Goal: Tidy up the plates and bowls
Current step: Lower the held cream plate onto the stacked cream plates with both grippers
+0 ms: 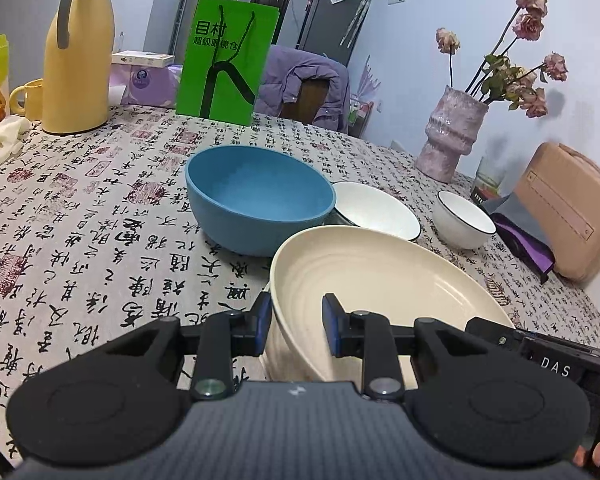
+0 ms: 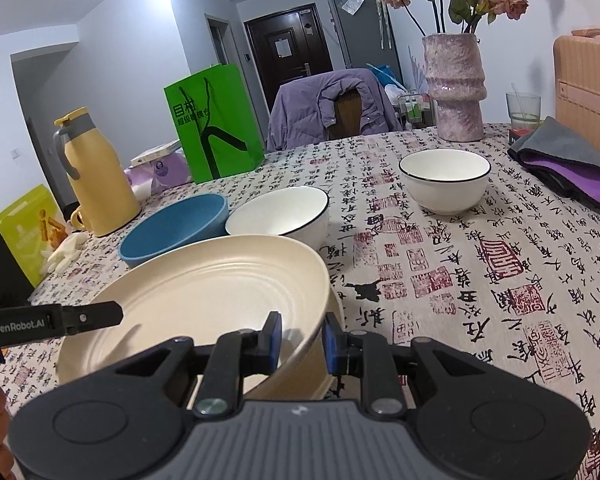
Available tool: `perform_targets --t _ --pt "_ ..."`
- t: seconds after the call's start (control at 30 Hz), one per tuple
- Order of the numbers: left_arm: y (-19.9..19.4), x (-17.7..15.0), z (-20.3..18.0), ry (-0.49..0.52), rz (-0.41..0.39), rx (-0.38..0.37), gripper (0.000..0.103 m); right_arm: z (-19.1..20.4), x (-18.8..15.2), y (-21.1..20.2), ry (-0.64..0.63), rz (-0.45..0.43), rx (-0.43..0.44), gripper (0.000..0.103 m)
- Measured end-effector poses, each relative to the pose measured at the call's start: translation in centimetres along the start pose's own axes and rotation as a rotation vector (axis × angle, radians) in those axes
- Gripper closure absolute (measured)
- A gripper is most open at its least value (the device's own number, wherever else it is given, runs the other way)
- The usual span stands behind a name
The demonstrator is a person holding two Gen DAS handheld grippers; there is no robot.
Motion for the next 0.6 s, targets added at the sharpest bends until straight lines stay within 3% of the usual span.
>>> perform_targets --t 0.6 --pt "0.95 -0.66 -0.35 0.05 0.004 0.032 0.076 -0.12 -0.34 0.66 -0.052 -0.036 -0.027 0.082"
Point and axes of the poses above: each gripper's, at about its wrist camera, not at the fingertips, and y roughly the way its jaws point, z to its left, x to its top, the point moved 10 cm from there along y, roughly the way its jaws point, and after that the axes turned 12 degrees about -x, right-handed, at the moved point
